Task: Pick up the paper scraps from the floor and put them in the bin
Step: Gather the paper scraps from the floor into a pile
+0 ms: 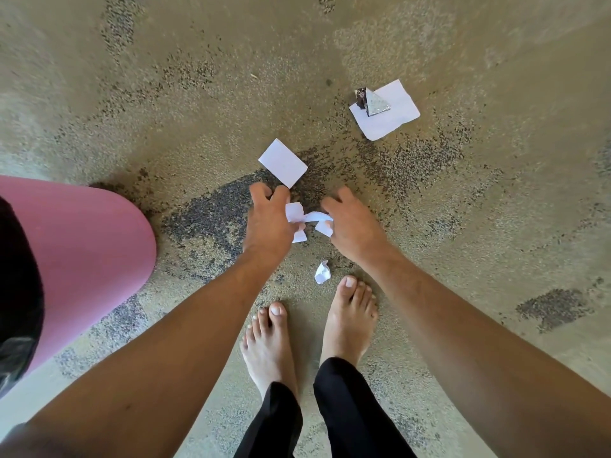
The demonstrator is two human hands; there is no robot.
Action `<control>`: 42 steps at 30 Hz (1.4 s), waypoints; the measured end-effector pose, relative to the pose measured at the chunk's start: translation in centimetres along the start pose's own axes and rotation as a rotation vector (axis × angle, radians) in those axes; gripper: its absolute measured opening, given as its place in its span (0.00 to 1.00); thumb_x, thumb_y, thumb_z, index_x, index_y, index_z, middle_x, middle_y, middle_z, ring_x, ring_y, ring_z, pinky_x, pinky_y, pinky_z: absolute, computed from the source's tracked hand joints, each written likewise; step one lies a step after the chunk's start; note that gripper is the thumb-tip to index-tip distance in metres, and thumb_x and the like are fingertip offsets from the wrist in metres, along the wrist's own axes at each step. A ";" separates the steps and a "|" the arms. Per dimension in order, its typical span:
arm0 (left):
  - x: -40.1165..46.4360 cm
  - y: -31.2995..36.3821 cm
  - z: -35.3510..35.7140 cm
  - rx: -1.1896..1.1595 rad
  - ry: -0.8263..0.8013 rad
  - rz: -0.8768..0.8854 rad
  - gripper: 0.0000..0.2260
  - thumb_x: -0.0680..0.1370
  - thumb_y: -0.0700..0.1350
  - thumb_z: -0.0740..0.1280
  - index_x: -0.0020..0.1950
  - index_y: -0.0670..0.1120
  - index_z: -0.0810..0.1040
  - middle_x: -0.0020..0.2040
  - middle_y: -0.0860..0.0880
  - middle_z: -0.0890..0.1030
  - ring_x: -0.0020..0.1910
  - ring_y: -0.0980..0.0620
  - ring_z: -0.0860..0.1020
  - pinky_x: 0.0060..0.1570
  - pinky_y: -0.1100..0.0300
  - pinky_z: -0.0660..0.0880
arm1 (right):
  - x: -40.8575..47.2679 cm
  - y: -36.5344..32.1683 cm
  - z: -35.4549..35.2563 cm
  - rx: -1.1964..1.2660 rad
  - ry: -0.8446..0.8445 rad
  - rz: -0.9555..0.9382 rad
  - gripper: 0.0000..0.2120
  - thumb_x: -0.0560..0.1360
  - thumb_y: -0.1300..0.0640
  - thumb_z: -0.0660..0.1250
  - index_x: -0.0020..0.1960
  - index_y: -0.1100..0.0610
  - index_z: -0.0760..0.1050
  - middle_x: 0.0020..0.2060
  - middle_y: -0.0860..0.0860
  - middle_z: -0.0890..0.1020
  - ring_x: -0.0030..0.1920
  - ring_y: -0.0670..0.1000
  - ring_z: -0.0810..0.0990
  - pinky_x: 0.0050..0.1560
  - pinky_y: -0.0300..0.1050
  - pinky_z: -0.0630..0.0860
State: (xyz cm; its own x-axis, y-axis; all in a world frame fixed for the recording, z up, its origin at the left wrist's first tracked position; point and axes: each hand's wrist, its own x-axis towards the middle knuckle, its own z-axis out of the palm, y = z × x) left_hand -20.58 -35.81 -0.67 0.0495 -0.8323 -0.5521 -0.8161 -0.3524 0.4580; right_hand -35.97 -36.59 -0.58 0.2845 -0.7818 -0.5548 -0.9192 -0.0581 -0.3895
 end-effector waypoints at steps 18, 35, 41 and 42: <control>-10.9 -0.4 -10.5 -0.650 0.043 -0.319 0.08 0.77 0.44 0.68 0.41 0.52 0.71 0.36 0.46 0.78 0.30 0.50 0.73 0.28 0.59 0.69 | -8.4 -7.2 -7.0 0.857 0.215 0.227 0.09 0.75 0.62 0.70 0.42 0.63 0.71 0.34 0.57 0.77 0.24 0.45 0.78 0.25 0.39 0.72; -23.5 -3.2 -29.7 -0.867 0.672 -0.597 0.05 0.77 0.48 0.64 0.52 0.52 0.75 0.42 0.43 0.82 0.35 0.47 0.79 0.33 0.55 0.76 | -12.3 -30.5 -17.6 1.092 -0.025 0.028 0.09 0.75 0.59 0.72 0.49 0.62 0.74 0.37 0.57 0.80 0.27 0.53 0.79 0.32 0.56 0.77; -24.3 -9.0 -32.6 -1.001 0.733 -0.729 0.05 0.77 0.48 0.66 0.50 0.52 0.72 0.50 0.42 0.81 0.38 0.47 0.79 0.40 0.47 0.81 | -10.7 -39.0 -14.9 0.989 -0.161 0.019 0.12 0.76 0.59 0.69 0.58 0.59 0.74 0.43 0.56 0.81 0.29 0.49 0.79 0.36 0.53 0.81; -24.1 -9.7 -32.8 -1.038 0.720 -0.737 0.08 0.76 0.49 0.67 0.51 0.52 0.72 0.52 0.41 0.80 0.40 0.46 0.79 0.39 0.48 0.81 | -10.4 -39.8 -14.4 0.955 -0.183 0.041 0.13 0.76 0.58 0.68 0.60 0.58 0.73 0.45 0.54 0.81 0.33 0.49 0.81 0.39 0.51 0.82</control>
State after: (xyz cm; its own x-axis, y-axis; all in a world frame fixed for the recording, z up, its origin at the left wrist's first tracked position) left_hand 5.01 -26.38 31.08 0.7889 -0.2502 -0.5612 0.2786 -0.6684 0.6896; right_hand -6.28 -35.10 31.22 0.3689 -0.6588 -0.6556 -0.3443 0.5583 -0.7548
